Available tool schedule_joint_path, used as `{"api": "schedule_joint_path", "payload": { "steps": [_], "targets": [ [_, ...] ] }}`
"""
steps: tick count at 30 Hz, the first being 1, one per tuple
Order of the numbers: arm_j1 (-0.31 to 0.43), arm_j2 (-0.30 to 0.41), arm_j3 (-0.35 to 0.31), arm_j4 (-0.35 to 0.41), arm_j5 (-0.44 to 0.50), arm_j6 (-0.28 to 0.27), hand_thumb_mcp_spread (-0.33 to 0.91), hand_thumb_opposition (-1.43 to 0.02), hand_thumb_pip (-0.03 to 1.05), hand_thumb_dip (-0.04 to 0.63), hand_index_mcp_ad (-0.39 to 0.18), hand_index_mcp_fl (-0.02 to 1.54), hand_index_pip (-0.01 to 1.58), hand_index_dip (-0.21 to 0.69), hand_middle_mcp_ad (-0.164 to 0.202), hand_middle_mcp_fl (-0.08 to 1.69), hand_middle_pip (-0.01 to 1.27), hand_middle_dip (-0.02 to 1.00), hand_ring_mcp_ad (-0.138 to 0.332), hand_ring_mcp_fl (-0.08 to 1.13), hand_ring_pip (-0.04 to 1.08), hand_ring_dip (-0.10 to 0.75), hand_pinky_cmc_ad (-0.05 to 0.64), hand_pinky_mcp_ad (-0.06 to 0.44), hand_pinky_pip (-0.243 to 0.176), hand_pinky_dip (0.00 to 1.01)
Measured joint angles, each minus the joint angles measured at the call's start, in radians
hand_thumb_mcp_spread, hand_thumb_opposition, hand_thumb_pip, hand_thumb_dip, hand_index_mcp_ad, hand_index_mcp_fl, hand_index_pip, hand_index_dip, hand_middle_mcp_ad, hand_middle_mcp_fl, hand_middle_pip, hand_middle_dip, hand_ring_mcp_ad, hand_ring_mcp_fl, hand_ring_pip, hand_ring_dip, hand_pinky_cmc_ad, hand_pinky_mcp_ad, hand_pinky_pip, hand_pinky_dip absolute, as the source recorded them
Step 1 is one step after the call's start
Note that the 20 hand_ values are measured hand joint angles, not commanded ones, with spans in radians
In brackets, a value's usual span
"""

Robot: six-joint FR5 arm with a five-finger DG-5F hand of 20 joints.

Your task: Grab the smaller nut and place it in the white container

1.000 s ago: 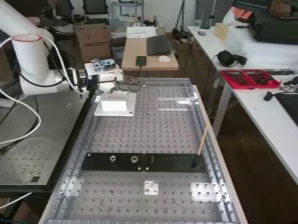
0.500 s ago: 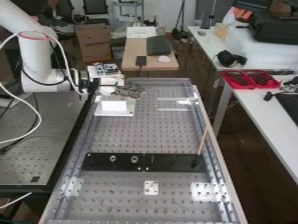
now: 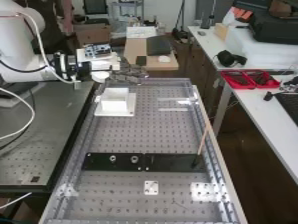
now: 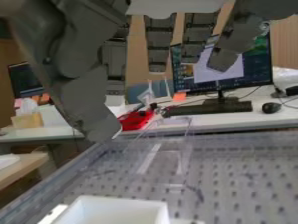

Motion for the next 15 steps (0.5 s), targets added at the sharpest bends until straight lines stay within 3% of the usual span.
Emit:
{"api": "schedule_joint_path", "payload": {
  "steps": [4, 7, 15],
  "targets": [
    [-0.071, 0.07, 0.065, -0.086, 0.001, -0.01, 0.39, -0.85, 0.59, 0.3, -0.169, 0.0, 0.93, 0.169, 0.051, 0.1, 0.12, 0.21, 0.129, 0.0, 0.1, 0.084, 0.316, 0.176, -0.031, 0.25],
    [-0.111, 0.109, 0.128, -0.147, 0.017, -0.026, 0.39, -0.84, 0.57, 0.283, -0.171, 0.02, 0.87, 0.164, 0.049, 0.13, 0.12, 0.21, 0.126, 0.0, 0.09, 0.087, 0.314, 0.185, -0.042, 0.29],
    [-0.126, 0.121, 0.303, -0.248, 0.228, -0.112, 0.39, -0.82, 0.54, 0.267, -0.152, 0.05, 0.63, 0.164, 0.051, 0.13, 0.12, 0.21, 0.148, 0.0, 0.1, 0.087, 0.316, 0.178, -0.045, 0.35]
  ]
}}
